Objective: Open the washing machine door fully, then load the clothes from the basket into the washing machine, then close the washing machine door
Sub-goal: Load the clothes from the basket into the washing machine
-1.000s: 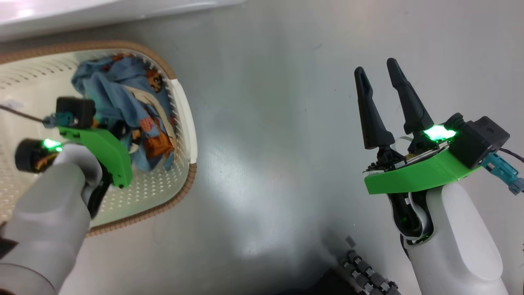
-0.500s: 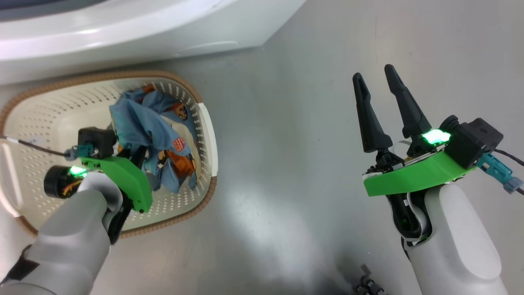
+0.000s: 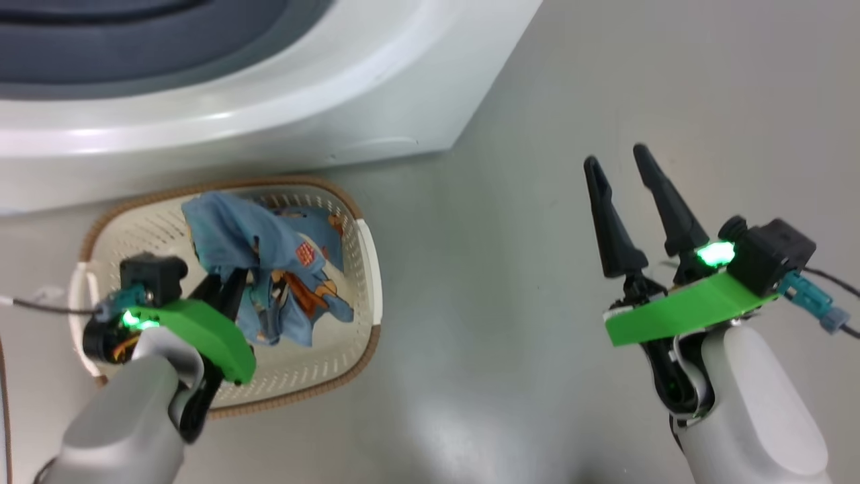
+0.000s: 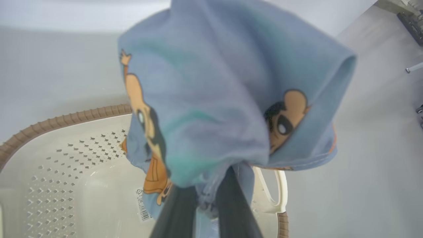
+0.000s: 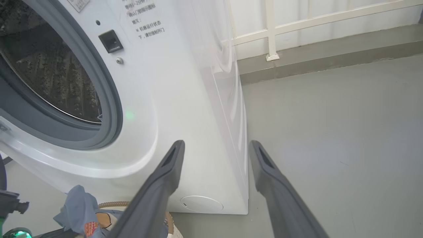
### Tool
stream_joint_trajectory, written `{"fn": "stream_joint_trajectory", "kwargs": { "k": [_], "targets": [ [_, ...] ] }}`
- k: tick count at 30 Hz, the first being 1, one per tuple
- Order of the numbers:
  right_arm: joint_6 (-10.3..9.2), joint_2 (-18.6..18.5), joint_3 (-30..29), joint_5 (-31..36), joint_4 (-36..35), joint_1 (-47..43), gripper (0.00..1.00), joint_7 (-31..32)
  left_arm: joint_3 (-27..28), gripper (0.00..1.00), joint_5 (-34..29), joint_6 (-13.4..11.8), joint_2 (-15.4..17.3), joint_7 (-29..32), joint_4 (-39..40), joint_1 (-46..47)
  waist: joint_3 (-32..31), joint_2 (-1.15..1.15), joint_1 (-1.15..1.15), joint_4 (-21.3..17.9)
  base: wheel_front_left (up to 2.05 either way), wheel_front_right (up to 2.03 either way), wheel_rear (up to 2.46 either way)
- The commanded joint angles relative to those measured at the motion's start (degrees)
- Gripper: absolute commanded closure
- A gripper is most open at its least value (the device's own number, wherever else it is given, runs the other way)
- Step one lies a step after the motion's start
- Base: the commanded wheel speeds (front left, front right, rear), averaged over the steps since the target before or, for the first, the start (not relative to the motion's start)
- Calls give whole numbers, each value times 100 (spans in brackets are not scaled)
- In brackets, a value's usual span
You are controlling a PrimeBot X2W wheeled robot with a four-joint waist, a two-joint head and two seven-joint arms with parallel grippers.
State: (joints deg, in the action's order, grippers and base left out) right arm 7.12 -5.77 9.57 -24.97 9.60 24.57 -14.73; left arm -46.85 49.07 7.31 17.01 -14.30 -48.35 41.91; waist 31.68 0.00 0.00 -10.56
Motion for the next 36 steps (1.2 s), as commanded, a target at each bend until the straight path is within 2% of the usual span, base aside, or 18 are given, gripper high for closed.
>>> {"fn": "stream_joint_trajectory", "kwargs": {
  "k": [1, 9, 17, 36],
  "targets": [
    [36, -2, 138, -49, -104, -170, 0, -27, 239, 100, -95, 18, 151, -69, 128, -136, -401, 0, 0, 140, 0, 0, 0],
    [36, -138, 193, -132, 39, -388, 0, -27, 1261, 100, -883, 18, -41, -69, 885, -1085, -1044, 0, 0, 366, 0, 0, 0],
    [36, -244, 219, -201, 117, -553, 0, -27, 2017, 100, -1306, 18, -213, -70, 1594, -1739, -1515, 0, 0, 540, 0, 0, 0],
    [36, -418, 85, -295, 214, -980, 0, -27, 3226, 100, -1946, -11, -506, -70, 3148, -2794, -2300, 0, 0, 831, 0, 0, 0]
  ]
}}
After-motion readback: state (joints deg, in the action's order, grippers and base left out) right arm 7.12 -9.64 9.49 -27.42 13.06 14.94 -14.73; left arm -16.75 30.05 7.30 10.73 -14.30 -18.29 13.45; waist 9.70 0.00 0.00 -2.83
